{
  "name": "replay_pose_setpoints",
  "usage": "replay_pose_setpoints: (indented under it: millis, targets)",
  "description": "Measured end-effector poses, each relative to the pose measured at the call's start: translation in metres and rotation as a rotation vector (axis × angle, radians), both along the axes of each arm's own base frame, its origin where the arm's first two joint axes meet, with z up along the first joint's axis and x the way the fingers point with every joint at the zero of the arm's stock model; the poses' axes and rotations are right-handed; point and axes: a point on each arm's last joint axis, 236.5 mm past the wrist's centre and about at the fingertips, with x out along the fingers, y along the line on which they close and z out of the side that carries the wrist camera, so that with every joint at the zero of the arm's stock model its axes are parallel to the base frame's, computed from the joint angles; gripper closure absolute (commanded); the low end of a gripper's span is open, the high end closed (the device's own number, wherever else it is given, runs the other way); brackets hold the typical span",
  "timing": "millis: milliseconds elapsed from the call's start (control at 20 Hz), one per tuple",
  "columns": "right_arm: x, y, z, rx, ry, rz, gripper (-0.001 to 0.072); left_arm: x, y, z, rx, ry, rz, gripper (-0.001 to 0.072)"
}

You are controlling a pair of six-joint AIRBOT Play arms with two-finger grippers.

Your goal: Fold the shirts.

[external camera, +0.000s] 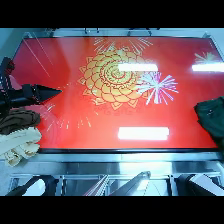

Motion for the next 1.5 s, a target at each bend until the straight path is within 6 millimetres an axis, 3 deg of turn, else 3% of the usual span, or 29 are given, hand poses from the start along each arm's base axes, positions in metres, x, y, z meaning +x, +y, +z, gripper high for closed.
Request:
replay_pose_setpoints:
  millis: [50, 100, 300, 450, 550, 600, 700, 750, 850, 950, 1100, 1200, 1350, 1500]
  targets:
    - [-0.006, 0.001, -0.006, -0.002, 0.023, -0.003, 0.0118, 0.000, 0.000, 0.000, 0.000, 0.000, 0.000, 0.0704]
    - [-0.013, 0.002, -0.011, -0.001, 0.052, 0.002, 0.0016, 0.000, 0.000, 0.000, 0.000, 0.000, -0.001, 0.0703]
    - [-0.038, 0.003, -0.016, -0.004, 0.152, 0.026, 0.0016, -0.001, 0.000, 0.001, -0.003, 0.000, -0.003, 0.0705]
    - [-0.041, -0.005, 0.002, -0.021, 0.174, 0.040, 0.0016, 0.000, -0.001, 0.003, -0.008, -0.006, -0.003, 0.0706]
    - [-0.029, -0.013, 0.025, -0.051, 0.142, 0.049, 0.0017, 0.001, 0.000, 0.009, -0.005, -0.022, -0.009, 0.0706]
    - [-0.017, -0.014, 0.035, -0.066, 0.103, 0.059, 0.0045, 0.002, 0.000, 0.013, -0.001, -0.034, -0.013, 0.0706]
    - [0.023, -0.009, 0.061, -0.094, -0.023, 0.121, 0.0672, 0.005, 0.001, 0.027, 0.014, -0.077, -0.020, 0.0706]
    - [0.047, -0.001, 0.072, -0.099, -0.096, 0.169, 0.0689, 0.008, 0.002, 0.035, 0.024, -0.099, -0.019, 0.0706]
    - [0.100, 0.029, 0.094, -0.077, -0.261, 0.290, 0.0690, 0.014, 0.005, 0.050, 0.046, -0.123, -0.003, 0.0706]
    - [0.151, 0.078, 0.118, -0.022, -0.434, 0.443, 0.0690, 0.018, 0.008, 0.062, 0.072, -0.132, 0.006, 0.0706]
    - [0.190, 0.165, 0.141, 0.075, -0.612, 0.661, 0.0689, 0.006, 0.008, 0.061, 0.116, -0.103, -0.003, 0.0707]
    - [0.191, 0.228, 0.142, 0.141, -0.676, 0.795, 0.0690, -0.014, 0.001, 0.050, 0.125, -0.064, -0.010, 0.0706]
    - [0.158, 0.317, 0.116, 0.249, -0.695, 0.977, 0.0690, -0.057, -0.014, 0.018, 0.110, 0.018, -0.018, 0.0705]
    - [0.125, 0.366, 0.080, 0.305, -0.680, 1.070, 0.0689, -0.098, -0.029, -0.018, 0.089, 0.093, -0.020, 0.0704]
